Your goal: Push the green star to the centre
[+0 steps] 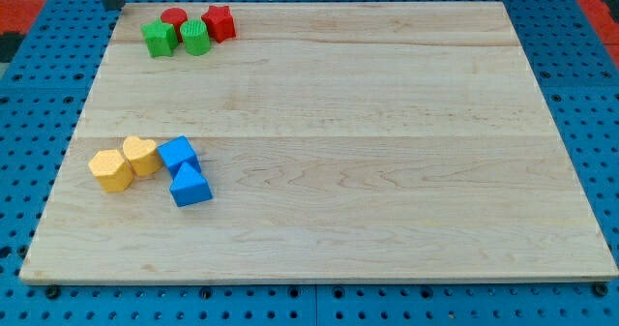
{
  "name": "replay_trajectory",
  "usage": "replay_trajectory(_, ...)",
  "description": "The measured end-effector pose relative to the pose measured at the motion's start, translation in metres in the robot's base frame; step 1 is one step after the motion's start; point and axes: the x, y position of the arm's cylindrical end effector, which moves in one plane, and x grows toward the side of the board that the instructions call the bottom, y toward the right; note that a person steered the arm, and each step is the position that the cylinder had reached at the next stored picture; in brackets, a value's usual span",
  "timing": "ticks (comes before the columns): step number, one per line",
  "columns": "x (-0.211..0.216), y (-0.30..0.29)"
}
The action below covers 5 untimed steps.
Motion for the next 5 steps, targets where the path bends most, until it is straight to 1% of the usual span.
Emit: replay_trajectory(5, 0.0000, -0.0035)
